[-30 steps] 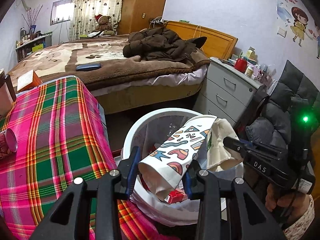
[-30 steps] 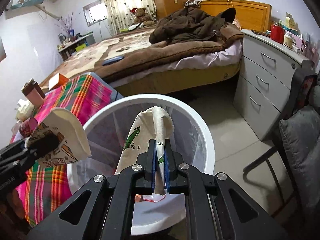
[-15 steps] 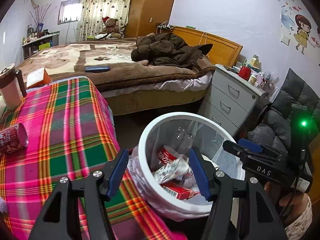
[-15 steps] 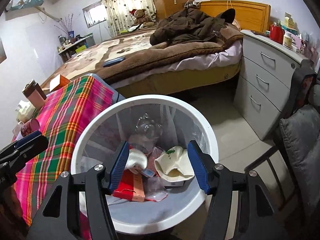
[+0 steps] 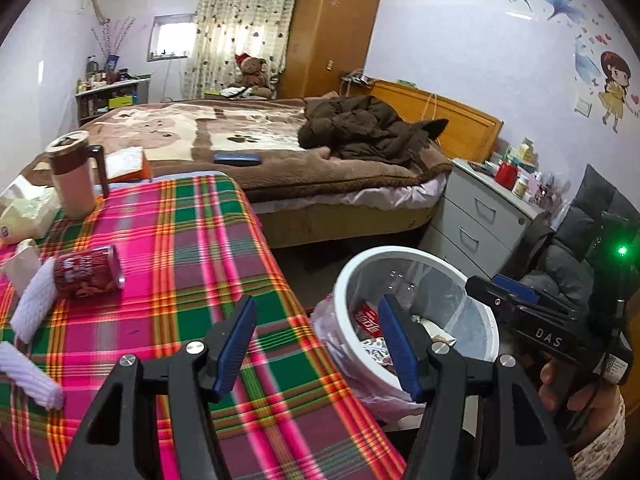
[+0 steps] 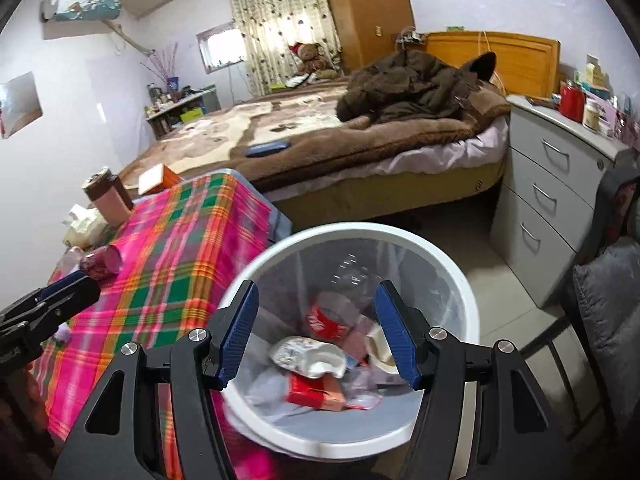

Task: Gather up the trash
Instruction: 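Move both tools back over the plaid cloth toward the can and foam sleeves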

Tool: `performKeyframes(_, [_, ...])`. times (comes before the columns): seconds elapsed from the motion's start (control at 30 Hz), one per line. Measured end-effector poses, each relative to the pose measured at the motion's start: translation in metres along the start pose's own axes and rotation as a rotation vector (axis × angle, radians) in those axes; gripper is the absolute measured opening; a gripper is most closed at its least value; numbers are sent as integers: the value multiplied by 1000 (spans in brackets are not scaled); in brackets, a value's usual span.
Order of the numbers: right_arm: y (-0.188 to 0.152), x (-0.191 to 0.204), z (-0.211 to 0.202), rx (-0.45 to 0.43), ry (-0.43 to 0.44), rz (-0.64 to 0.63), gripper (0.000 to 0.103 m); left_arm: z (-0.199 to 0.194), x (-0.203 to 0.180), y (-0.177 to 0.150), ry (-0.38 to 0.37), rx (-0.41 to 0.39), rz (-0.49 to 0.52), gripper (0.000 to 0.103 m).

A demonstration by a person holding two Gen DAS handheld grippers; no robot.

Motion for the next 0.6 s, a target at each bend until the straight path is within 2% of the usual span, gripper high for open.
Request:
performKeyframes(0.2, [5, 24, -3, -22, 38, -26, 62, -18, 26, 1, 34, -31, -26, 65])
performKeyframes(0.53, [9, 66, 5, -30, 108, -66, 62, -49, 84, 2, 122, -80, -73, 66])
performKeyframes(0.6, [10, 78, 7, -32, 125, -81, 62, -56, 98, 3, 158, -94, -78, 66])
Point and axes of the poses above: each gripper's, at about its wrist camera, not at the fingertips, and z roughly the way its jaws point, x to its left, y to its top, the point moved 7 cm from there along z, roughly the way its jaws point, and after that the axes turned 6 degrees about -z, right-handed, at the moved point
